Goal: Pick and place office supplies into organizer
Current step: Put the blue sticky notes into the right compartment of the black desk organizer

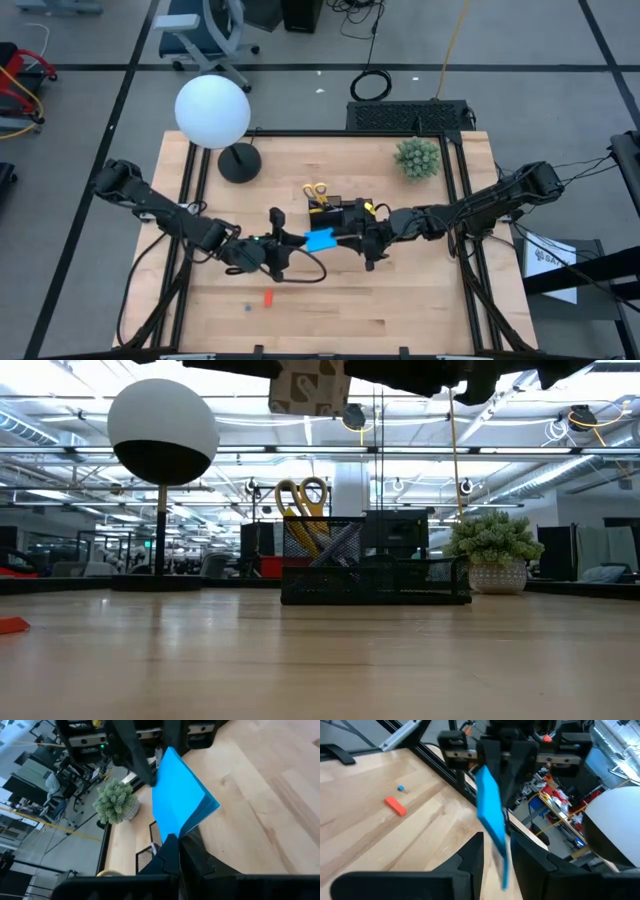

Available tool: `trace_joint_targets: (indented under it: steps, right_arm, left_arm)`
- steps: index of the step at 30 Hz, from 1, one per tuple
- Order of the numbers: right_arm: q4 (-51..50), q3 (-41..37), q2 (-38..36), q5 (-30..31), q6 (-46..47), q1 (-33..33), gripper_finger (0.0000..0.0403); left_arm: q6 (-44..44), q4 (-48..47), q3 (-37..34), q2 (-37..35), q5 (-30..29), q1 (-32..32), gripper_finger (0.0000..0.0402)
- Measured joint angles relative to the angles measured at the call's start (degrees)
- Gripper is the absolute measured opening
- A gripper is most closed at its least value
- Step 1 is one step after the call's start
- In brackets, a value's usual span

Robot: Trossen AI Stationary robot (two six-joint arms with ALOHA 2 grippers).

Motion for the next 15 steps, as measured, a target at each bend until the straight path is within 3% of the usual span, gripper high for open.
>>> trace_joint_targets:
  steps: [7, 13, 15]
  right_arm:
    - [2.0, 0.0, 1.3, -2.0, 0.7, -0.2, 0.0079]
    - [3.4, 0.0, 3.3, -1.9, 0.9, -1.4, 0.0012]
    - [3.4, 0.0, 3.4, -2.0, 1.7, -1.7, 0.0010]
  left_arm:
    - [1.6, 2.0, 0.0, 0.0, 2.6, 1.3, 0.0000]
    - [1.6, 1.9, -0.1, 0.0, 3.7, 1.8, 0.0000]
    - [1.6, 1.7, -0.1, 0.0, 3.7, 1.8, 0.0000]
